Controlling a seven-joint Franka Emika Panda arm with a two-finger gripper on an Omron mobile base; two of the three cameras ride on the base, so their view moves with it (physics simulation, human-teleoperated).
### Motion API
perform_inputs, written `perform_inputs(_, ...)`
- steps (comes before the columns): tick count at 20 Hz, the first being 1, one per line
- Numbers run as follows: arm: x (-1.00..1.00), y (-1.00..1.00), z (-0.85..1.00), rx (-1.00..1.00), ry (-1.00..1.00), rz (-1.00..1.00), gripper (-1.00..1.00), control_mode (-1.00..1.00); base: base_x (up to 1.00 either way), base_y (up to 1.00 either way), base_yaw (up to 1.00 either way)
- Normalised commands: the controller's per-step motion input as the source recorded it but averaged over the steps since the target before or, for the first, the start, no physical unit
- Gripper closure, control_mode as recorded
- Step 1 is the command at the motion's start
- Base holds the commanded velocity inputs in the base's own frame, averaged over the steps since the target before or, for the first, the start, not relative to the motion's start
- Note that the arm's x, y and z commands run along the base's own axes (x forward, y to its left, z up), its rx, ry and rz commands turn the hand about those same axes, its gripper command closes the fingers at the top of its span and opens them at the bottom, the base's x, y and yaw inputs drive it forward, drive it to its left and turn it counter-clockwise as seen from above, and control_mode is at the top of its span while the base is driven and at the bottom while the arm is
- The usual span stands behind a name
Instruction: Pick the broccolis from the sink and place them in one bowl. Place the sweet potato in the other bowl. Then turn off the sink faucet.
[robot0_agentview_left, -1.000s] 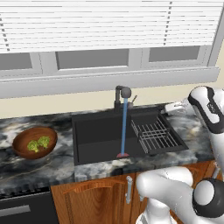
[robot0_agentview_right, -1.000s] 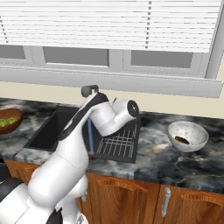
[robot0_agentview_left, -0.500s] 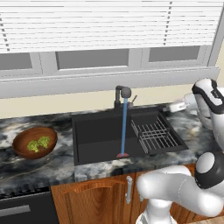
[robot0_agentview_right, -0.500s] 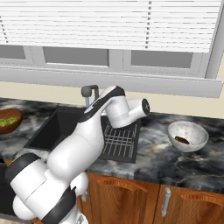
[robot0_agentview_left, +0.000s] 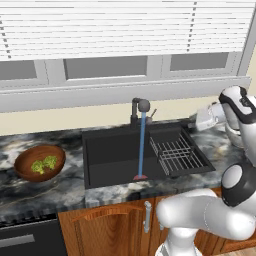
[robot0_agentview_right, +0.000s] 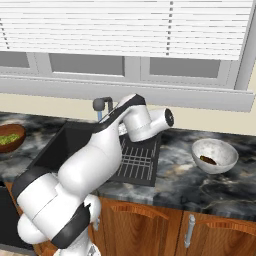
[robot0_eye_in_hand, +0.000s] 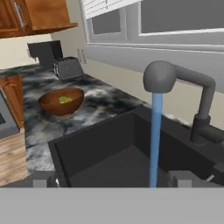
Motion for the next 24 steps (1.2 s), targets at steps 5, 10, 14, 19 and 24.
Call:
perform_inputs(5, 0.16, 0.01, -0.07, -0.08, -0.15, 0.04, -1.0, -1.0, 0.0, 0.0, 0.0)
perform_inputs(10, 0.23, 0.03, -0.1, -0.02, -0.01, 0.04, -1.0, -1.0, 0.0, 0.0, 0.0)
perform_inputs(14, 0.32, 0.0, -0.04, 0.0, 0.0, 0.02, -1.0, -1.0, 0.0, 0.0, 0.0)
perform_inputs(19, 0.34, 0.0, -0.21, 0.0, 0.0, 0.02, -1.0, -1.0, 0.0, 0.0, 0.0)
perform_inputs(24, 0.34, 0.0, -0.28, 0.0, 0.0, 0.03, -1.0, -1.0, 0.0, 0.0, 0.0)
